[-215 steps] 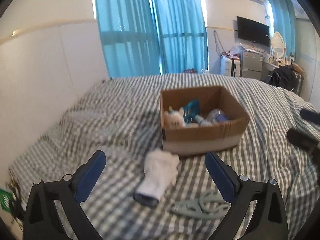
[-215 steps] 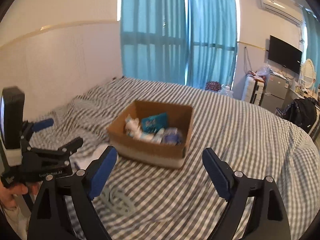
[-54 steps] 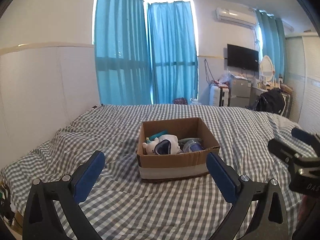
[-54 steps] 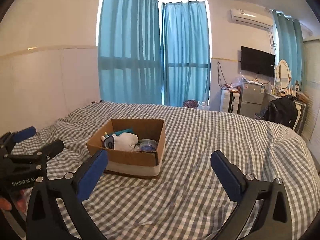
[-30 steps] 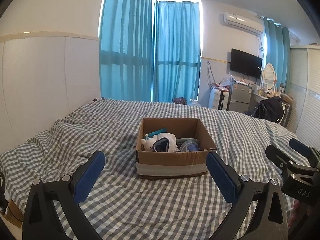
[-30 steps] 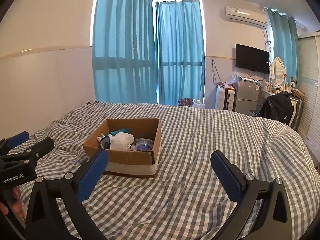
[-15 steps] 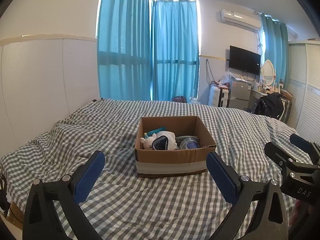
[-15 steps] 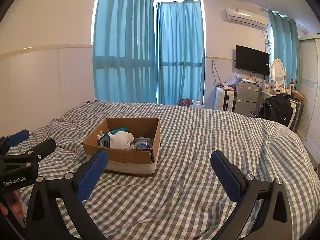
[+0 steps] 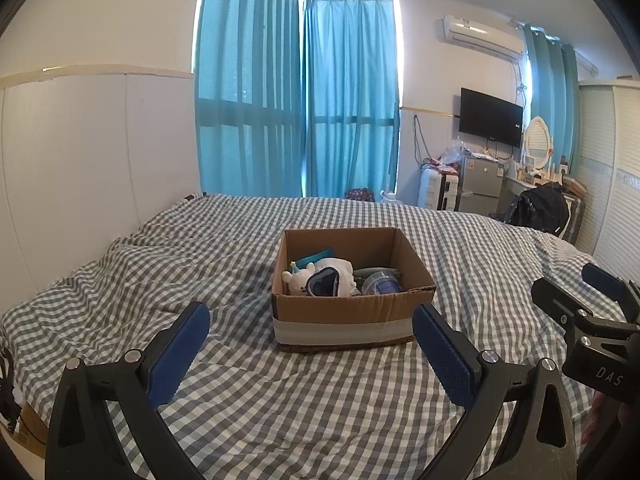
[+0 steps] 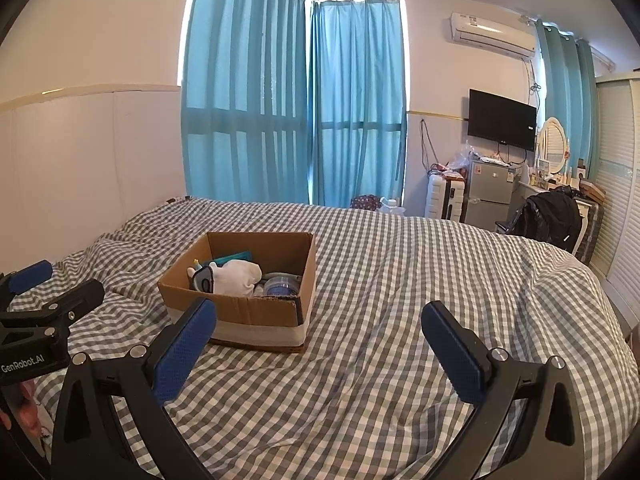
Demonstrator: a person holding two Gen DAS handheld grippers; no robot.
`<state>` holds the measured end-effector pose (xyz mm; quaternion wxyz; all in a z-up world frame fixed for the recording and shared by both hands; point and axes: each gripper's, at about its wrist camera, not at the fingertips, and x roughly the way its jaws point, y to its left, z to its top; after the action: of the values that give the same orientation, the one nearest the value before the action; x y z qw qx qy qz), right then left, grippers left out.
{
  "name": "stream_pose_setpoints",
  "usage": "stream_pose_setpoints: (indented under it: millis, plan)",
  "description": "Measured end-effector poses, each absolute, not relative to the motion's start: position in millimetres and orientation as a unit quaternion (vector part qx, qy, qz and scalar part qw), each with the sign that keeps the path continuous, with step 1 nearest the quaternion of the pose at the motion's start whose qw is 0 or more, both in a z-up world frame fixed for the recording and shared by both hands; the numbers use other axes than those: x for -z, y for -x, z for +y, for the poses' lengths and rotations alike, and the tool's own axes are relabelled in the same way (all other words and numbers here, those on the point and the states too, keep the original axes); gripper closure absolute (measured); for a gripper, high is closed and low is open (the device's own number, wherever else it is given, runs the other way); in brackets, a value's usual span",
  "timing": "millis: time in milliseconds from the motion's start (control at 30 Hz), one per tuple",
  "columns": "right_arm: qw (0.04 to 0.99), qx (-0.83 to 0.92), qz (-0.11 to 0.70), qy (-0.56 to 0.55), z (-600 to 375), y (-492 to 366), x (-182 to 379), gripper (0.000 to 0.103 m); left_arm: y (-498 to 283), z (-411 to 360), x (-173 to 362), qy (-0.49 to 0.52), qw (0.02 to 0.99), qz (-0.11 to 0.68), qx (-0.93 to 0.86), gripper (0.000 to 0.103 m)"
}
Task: Organize objects
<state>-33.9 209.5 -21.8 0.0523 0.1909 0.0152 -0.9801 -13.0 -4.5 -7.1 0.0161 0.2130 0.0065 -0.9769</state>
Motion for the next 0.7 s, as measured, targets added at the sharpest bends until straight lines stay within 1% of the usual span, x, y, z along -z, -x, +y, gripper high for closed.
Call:
stream_pose_setpoints:
  millis: [700]
  plan:
    - [0.055,0.981,0.015,-0.187,206.5,28.8,21.8,0.0,9.4,-4.1,6.0,-0.21,0.021,0.002,0.977,0.0]
